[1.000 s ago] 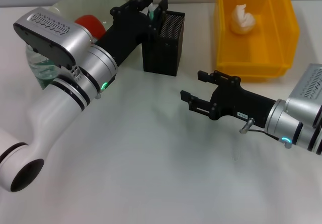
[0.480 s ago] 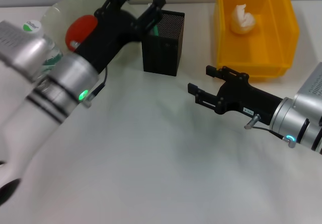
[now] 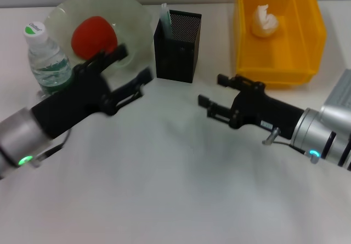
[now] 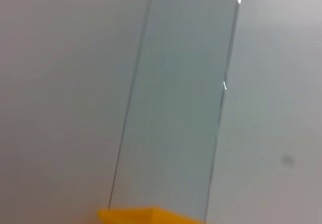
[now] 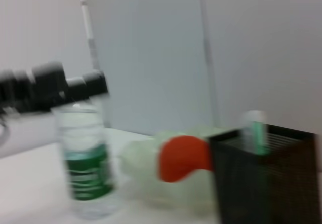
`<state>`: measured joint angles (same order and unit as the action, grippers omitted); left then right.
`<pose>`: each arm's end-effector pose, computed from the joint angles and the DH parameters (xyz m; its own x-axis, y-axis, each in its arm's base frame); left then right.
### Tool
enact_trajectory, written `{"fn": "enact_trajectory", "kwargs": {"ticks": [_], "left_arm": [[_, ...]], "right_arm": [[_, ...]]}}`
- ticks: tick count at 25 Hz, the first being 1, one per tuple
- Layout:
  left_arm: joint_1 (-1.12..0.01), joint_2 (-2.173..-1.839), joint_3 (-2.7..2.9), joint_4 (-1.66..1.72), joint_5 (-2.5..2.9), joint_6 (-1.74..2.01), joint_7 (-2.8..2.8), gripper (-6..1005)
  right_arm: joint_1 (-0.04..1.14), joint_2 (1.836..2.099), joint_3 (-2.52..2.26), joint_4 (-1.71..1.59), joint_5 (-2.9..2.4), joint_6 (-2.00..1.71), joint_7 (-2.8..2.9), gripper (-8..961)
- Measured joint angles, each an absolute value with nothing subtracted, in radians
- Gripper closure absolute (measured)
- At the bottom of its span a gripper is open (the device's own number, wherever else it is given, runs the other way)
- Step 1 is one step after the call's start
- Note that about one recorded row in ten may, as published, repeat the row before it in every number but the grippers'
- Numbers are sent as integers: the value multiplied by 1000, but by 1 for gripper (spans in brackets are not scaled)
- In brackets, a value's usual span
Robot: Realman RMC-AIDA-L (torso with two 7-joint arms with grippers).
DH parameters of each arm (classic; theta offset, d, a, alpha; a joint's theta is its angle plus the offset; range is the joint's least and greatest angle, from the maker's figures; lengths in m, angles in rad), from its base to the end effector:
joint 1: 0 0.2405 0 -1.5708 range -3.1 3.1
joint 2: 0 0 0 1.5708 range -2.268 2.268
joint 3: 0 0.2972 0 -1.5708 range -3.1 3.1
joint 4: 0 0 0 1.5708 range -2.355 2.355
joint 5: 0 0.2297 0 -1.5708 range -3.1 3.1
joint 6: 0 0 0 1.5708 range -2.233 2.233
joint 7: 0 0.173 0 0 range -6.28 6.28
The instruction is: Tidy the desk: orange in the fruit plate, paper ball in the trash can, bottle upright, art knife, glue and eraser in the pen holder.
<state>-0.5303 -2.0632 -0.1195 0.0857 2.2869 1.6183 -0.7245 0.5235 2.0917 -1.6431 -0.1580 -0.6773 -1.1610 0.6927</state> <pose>-0.2982 0.3379 -0.0775 0.5730 0.0707 0.8165 0.5109 -0.8099 -0.2883 0.3014 0.3604 -0.1411 0.7544 -0.1890 -0.6286 -0.5025 -0.7825 -0.3677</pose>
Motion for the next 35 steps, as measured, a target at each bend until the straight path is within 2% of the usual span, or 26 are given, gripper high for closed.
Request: {"fn": "enact_trajectory", "kwargs": {"ticks": [5, 9, 13, 35], "left_arm": [[-509, -2051, -54, 259, 2357, 1667, -833, 197], [-500, -2016, 73, 293, 2361, 1689, -887, 197], [-502, -1995, 182, 295, 2362, 1700, -905, 197], [-517, -2006, 352, 348, 2363, 1775, -899, 197]], "right_arm": [[514, 2076, -1650, -157, -772, -1300, 713, 238], [524, 2046, -1645, -162, -973, -1397, 787, 238], [528, 2032, -1638, -170, -1058, -1434, 820, 240], [527, 2031, -1637, -198, -1066, -1425, 801, 245]]}}
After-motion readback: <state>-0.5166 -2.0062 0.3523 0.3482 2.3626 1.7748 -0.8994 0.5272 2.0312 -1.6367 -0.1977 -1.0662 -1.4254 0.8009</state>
